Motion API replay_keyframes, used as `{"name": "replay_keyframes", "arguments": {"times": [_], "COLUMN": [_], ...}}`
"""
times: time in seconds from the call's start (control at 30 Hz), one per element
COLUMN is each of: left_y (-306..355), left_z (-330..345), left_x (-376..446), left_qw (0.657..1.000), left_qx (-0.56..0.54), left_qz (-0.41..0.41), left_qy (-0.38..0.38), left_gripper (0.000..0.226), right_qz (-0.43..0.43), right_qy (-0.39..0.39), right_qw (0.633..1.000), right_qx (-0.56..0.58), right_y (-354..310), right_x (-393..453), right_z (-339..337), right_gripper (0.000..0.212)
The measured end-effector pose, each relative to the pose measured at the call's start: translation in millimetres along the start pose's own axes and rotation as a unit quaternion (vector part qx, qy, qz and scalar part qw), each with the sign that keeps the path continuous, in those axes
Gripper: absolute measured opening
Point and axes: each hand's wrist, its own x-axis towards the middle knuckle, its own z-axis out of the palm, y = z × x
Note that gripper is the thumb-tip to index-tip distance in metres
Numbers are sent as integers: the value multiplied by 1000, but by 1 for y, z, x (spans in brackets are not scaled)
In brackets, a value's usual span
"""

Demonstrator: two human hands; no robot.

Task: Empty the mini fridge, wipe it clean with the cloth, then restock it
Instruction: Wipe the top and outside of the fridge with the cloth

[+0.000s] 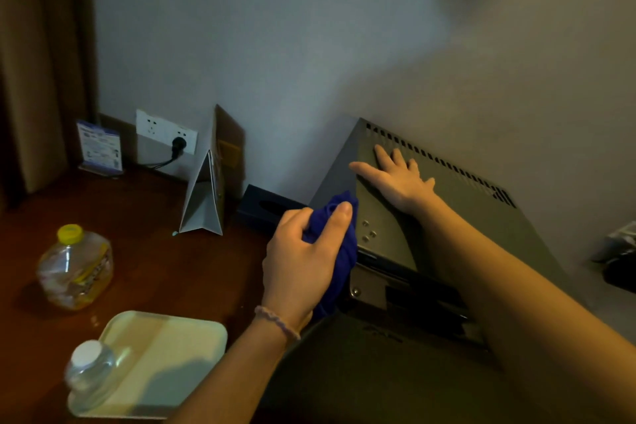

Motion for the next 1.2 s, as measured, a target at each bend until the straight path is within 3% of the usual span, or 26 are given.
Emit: {"name": "replay_keyframes", "arguments": {"times": [0.27, 0.73, 1.0, 1.2], "left_y": [-2, -93, -126, -73], "left_z": [12, 41, 11, -4], "left_x": [26, 142, 90, 8], "left_qw": [1000, 993, 988, 996], "left_qx": [5, 36, 76, -7], "left_qz": [4, -109, -137, -82], "left_qy": [23, 36, 2, 24], "left_gripper": [60, 62, 51, 52], "right_qz": [8, -12, -15, -10], "right_qy": [8, 23, 18, 14], "right_qw": [1000, 999, 1000, 1000], "right_qx": [-8, -19, -21, -16], "right_y": [-7, 0, 1, -3], "right_x": [3, 16, 17, 10], "right_z": [2, 6, 6, 3], "right_gripper": [89, 85, 85, 85]}}
